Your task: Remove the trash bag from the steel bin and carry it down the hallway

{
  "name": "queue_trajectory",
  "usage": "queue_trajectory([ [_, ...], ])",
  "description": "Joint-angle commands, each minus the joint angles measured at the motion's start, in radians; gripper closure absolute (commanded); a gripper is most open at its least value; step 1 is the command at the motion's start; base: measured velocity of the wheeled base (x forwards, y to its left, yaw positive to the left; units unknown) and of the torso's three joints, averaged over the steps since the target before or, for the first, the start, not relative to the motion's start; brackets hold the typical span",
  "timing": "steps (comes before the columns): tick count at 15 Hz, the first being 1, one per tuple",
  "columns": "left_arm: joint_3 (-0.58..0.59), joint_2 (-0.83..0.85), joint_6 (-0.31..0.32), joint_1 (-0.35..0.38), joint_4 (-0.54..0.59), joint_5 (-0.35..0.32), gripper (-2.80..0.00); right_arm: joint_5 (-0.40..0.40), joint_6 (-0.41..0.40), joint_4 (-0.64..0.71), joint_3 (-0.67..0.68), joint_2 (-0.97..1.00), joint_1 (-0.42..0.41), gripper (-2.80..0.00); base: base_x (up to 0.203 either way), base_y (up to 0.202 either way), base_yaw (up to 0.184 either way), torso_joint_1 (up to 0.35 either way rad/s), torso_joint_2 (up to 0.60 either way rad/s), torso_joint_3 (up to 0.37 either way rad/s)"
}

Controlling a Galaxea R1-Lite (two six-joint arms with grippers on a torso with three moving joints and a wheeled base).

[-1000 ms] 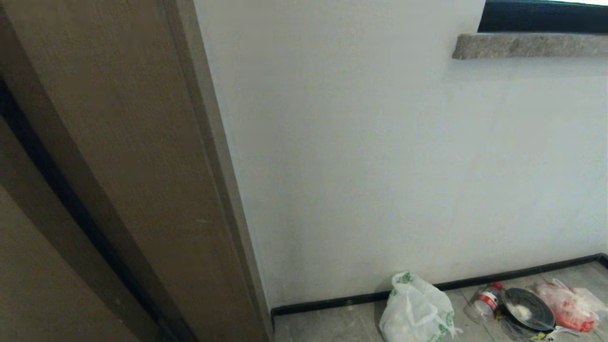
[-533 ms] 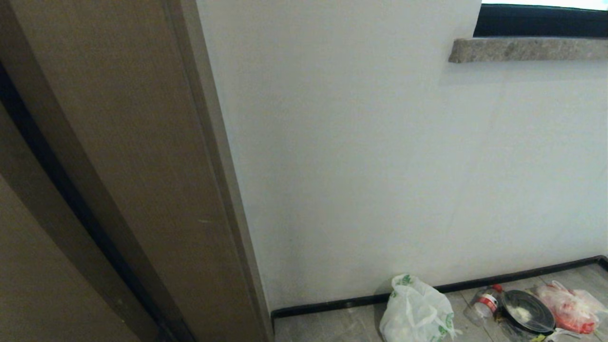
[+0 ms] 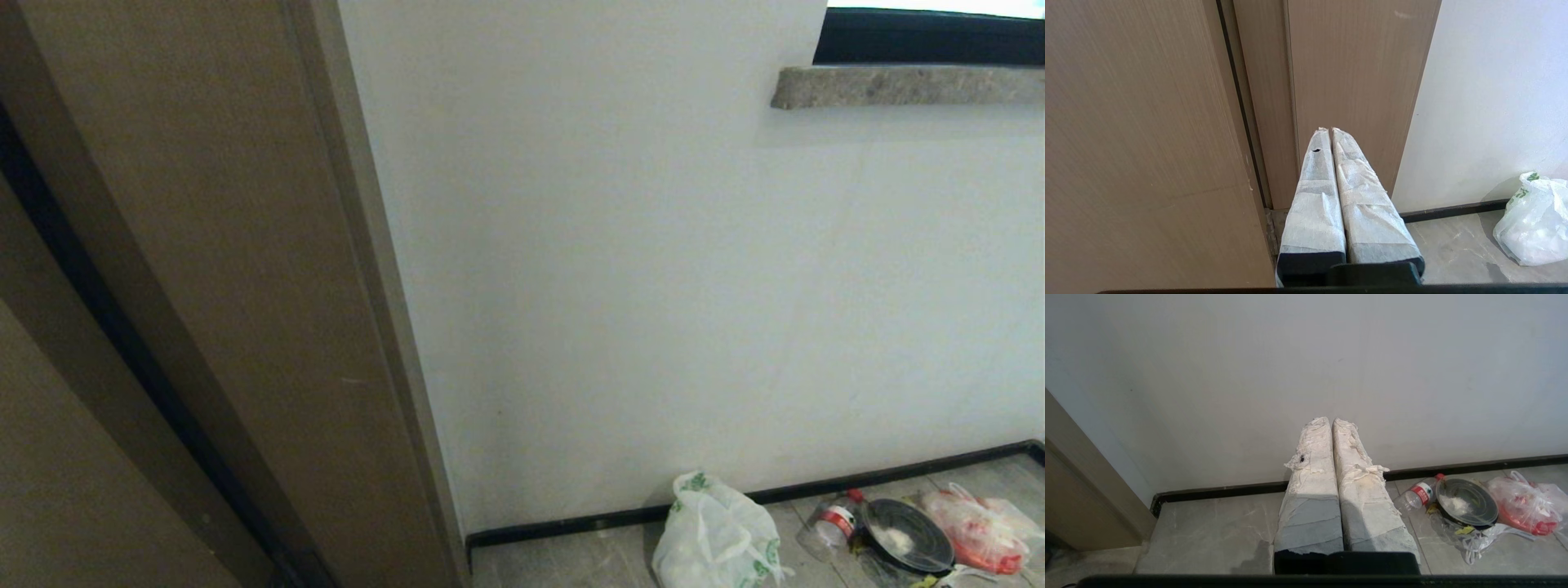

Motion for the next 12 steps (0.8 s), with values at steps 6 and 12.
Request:
queue_trajectory([
  [6, 0.000, 0.000, 0.000, 0.000, 0.000, 0.000, 0.00, 0.000, -0.010, -0.001, 0.002, 0.000, 0.001, 0.00, 0.000, 0.000, 0.000, 0.000, 0.00, 0.000],
  [12, 0.000, 0.000, 0.000, 0.000, 0.000, 0.000, 0.00, 0.000, -0.007, -0.001, 0.000, 0.000, 0.001, 0.00, 0.000, 0.000, 0.000, 0.000, 0.00, 0.000],
])
